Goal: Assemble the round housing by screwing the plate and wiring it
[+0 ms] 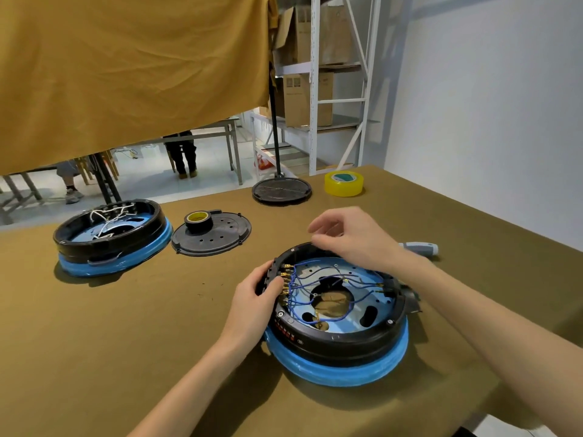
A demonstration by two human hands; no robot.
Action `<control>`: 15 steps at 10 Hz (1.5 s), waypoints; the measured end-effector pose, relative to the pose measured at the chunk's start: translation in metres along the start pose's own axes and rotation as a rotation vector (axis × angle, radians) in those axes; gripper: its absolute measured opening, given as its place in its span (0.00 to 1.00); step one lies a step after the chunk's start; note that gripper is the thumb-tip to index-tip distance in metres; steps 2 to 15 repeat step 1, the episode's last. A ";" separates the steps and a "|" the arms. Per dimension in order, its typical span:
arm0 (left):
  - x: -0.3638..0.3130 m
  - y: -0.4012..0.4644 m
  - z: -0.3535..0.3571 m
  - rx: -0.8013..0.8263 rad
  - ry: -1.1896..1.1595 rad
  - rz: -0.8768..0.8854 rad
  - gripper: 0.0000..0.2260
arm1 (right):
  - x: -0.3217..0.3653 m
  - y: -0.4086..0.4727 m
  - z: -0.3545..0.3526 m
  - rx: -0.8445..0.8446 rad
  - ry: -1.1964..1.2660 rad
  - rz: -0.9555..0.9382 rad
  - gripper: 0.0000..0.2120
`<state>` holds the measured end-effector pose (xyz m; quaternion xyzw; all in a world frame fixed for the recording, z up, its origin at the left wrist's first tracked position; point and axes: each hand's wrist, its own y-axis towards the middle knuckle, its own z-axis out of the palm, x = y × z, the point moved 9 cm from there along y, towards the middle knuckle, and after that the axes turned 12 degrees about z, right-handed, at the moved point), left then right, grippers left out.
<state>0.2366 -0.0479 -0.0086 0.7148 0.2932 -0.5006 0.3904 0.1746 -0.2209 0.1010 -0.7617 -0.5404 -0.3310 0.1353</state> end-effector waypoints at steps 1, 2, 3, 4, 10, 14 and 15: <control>-0.002 -0.004 -0.002 -0.038 -0.038 -0.004 0.20 | 0.020 -0.046 -0.078 -0.252 0.367 -0.126 0.06; -0.002 -0.004 -0.002 -0.038 -0.038 -0.004 0.20 | 0.020 -0.046 -0.078 -0.252 0.367 -0.126 0.06; -0.002 -0.004 -0.002 -0.038 -0.038 -0.004 0.20 | 0.020 -0.046 -0.078 -0.252 0.367 -0.126 0.06; -0.002 -0.004 -0.002 -0.038 -0.038 -0.004 0.20 | 0.020 -0.046 -0.078 -0.252 0.367 -0.126 0.06; -0.002 -0.004 -0.002 -0.038 -0.038 -0.004 0.20 | 0.020 -0.046 -0.078 -0.252 0.367 -0.126 0.06; -0.002 -0.004 -0.002 -0.038 -0.038 -0.004 0.20 | 0.020 -0.046 -0.078 -0.252 0.367 -0.126 0.06; -0.002 -0.004 -0.002 -0.038 -0.038 -0.004 0.20 | 0.020 -0.046 -0.078 -0.252 0.367 -0.126 0.06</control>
